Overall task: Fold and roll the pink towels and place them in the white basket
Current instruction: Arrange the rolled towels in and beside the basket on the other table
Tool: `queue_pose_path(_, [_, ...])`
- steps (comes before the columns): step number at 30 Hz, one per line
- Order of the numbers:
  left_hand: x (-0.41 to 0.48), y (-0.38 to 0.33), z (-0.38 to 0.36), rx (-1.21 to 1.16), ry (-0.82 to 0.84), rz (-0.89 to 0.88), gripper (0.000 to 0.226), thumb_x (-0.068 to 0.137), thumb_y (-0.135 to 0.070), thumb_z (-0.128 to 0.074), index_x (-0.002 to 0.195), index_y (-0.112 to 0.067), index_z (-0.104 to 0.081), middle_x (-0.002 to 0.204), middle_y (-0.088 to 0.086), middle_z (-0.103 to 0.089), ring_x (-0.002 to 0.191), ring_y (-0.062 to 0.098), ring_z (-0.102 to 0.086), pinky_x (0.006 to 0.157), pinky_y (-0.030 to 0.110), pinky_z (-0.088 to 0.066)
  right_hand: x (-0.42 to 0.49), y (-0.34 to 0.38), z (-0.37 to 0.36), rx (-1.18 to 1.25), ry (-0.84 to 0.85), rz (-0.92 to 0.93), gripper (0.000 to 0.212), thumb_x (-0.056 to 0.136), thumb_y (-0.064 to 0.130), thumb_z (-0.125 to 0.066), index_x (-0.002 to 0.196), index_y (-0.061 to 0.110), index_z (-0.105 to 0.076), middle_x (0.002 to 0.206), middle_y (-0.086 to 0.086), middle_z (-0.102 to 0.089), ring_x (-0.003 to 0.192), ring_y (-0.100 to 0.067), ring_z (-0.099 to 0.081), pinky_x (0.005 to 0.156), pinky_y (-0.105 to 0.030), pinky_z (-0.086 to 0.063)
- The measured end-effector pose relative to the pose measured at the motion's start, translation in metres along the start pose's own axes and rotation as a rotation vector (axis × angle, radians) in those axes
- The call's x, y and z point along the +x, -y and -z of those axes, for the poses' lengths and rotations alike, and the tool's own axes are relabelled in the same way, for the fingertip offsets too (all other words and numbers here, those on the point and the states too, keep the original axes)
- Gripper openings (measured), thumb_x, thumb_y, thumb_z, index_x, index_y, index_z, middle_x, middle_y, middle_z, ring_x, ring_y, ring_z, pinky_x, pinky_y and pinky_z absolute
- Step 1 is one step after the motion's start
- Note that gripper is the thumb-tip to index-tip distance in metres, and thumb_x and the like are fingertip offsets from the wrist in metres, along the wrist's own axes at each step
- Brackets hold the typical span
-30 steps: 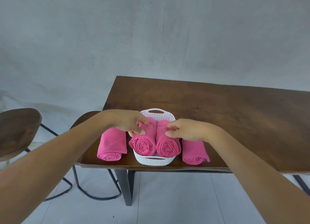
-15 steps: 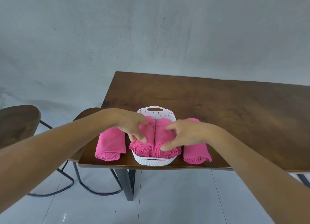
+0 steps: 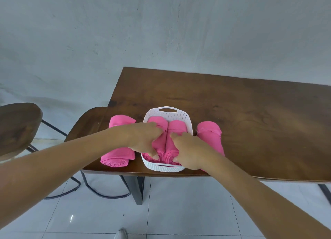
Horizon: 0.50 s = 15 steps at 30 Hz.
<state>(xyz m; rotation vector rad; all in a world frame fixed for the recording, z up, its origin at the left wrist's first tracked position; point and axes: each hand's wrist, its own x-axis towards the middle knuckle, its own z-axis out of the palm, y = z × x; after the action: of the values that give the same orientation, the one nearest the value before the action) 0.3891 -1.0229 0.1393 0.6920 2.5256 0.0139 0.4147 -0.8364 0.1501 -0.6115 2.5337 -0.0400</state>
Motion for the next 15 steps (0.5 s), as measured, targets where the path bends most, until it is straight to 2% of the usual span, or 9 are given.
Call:
queue_pose_path(2, [0.0,-0.005,-0.002,0.031,0.005,0.014,0.081,0.081,-0.059,-0.074,0.139,-0.011,-0.046,0.134,0.012,-0.052,0.127,0.029,-0.048,0.1,0.045,-0.049,0.003,0.004,-0.001,0.007,0.02,-0.012,0.069,0.097,0.014,-0.058,0.155,0.01,-0.022,0.136,-0.019,-0.047,0.104,-0.032,-0.058,0.068,-0.031,-0.046])
queue_pose_path(4, [0.002,-0.01,-0.004,0.044,0.007,0.027,0.08,0.082,-0.057,-0.074,0.139,-0.009,-0.046,0.127,0.012,-0.054,0.117,0.027,-0.051,0.094,0.04,-0.05,0.003,0.009,0.006,0.007,0.103,-0.02,0.063,0.098,0.018,-0.058,0.151,0.005,-0.027,0.121,-0.015,-0.052,0.095,-0.027,-0.055,0.058,-0.026,-0.038])
queue_pose_path(5, [0.002,-0.011,-0.002,0.037,0.008,0.023,0.079,0.082,-0.058,-0.074,0.138,-0.009,-0.048,0.123,0.01,-0.057,0.112,0.025,-0.054,0.091,0.038,-0.051,0.002,0.01,0.015,0.017,0.154,-0.015,0.061,0.098,0.026,-0.06,0.149,0.005,-0.033,0.119,-0.011,-0.055,0.093,-0.025,-0.057,0.058,-0.025,-0.039])
queue_pose_path(7, [0.0,-0.007,0.01,-0.072,0.058,0.014,0.079,0.081,-0.062,-0.073,0.138,-0.011,-0.05,0.108,0.004,-0.069,0.102,0.02,-0.063,0.093,0.038,-0.053,0.002,0.008,0.039,0.091,0.247,-0.024,0.062,0.099,0.043,-0.059,0.148,0.009,-0.039,0.134,-0.008,-0.057,0.088,-0.019,-0.063,0.062,-0.021,-0.043])
queue_pose_path(9, [-0.002,0.0,0.027,-0.215,0.141,0.027,0.082,0.084,-0.061,-0.071,0.147,-0.017,-0.042,0.094,-0.002,-0.078,0.097,0.011,-0.07,0.104,0.04,-0.048,0.004,0.004,0.06,0.175,0.266,-0.073,0.067,0.098,0.043,-0.062,0.151,0.012,-0.038,0.146,-0.007,-0.051,0.073,-0.011,-0.065,0.059,-0.015,-0.044])
queue_pose_path(11, [0.002,0.009,0.035,-0.257,0.168,0.03,0.088,0.084,-0.056,-0.074,0.154,-0.024,-0.03,0.099,-0.001,-0.079,0.099,0.004,-0.069,0.111,0.038,-0.041,0.011,-0.003,0.066,0.202,0.252,-0.115,0.08,0.091,0.038,-0.073,0.155,0.013,-0.031,0.149,-0.01,-0.049,0.074,-0.013,-0.069,0.06,-0.015,-0.047])
queue_pose_path(12, [0.005,0.012,0.036,-0.247,0.17,0.033,0.094,0.081,-0.055,-0.078,0.154,-0.027,-0.026,0.108,0.0,-0.077,0.104,0.006,-0.068,0.111,0.038,-0.04,0.015,-0.006,0.064,0.208,0.253,-0.117,0.089,0.088,0.035,-0.077,0.157,0.014,-0.026,0.151,-0.011,-0.048,0.075,-0.013,-0.071,0.061,-0.015,-0.049])
queue_pose_path(14, [0.014,0.014,0.029,-0.183,0.163,0.041,0.104,0.074,-0.054,-0.085,0.153,-0.024,-0.025,0.123,0.004,-0.071,0.114,0.014,-0.065,0.105,0.034,-0.045,0.022,-0.008,0.057,0.223,0.269,-0.118,0.097,0.084,0.031,-0.081,0.157,0.013,-0.021,0.147,-0.012,-0.052,0.076,-0.013,-0.073,0.063,-0.016,-0.051])
queue_pose_path(15, [0.016,0.013,0.026,-0.155,0.161,0.045,0.105,0.073,-0.052,-0.086,0.153,-0.019,-0.026,0.123,0.005,-0.071,0.111,0.015,-0.066,0.098,0.029,-0.048,0.024,-0.009,0.053,0.221,0.278,-0.122,0.095,0.084,0.033,-0.082,0.155,0.012,-0.024,0.138,-0.012,-0.06,0.078,-0.013,-0.074,0.066,-0.018,-0.052])
